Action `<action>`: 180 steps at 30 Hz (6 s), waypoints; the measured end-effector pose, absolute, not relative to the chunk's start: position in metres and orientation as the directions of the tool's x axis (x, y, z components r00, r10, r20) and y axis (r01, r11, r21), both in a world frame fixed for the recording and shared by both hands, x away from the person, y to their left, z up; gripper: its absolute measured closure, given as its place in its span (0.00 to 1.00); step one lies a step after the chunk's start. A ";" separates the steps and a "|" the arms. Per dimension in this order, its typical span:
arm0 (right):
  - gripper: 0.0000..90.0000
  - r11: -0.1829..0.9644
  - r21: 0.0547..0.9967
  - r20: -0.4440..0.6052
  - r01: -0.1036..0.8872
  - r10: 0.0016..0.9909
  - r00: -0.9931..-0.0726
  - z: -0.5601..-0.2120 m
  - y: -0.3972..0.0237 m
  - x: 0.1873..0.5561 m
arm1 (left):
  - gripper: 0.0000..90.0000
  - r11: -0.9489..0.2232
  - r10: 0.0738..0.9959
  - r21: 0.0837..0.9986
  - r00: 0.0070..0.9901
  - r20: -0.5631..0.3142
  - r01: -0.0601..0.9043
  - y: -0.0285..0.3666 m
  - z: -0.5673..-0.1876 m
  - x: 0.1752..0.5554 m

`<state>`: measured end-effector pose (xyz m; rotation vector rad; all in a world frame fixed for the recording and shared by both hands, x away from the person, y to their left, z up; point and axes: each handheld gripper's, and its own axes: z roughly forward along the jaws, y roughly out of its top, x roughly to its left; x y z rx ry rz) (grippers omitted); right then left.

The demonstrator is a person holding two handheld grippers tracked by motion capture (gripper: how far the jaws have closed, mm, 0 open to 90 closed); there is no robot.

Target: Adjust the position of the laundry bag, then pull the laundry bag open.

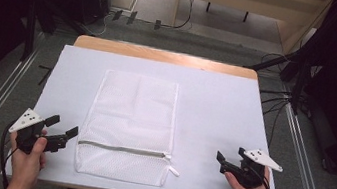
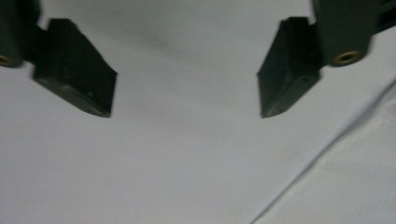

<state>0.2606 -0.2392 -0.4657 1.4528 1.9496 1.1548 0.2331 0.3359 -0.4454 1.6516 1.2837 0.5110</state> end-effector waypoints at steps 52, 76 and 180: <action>1.00 0.159 0.753 0.162 0.639 0.896 -0.414 -0.483 -0.070 0.313 | 0.16 -0.027 0.895 0.844 0.389 -0.218 0.535 0.325 -0.449 0.238; 1.00 0.124 0.767 0.147 0.629 0.921 -0.361 -0.469 -0.152 0.316 | 0.16 -0.053 0.887 0.839 0.412 -0.210 0.541 0.317 -0.451 0.238; 0.99 0.321 0.804 0.044 0.500 0.807 -0.588 -0.476 -0.168 0.219 | 0.45 -0.317 0.751 0.659 0.605 -0.265 0.682 -0.020 -0.441 0.281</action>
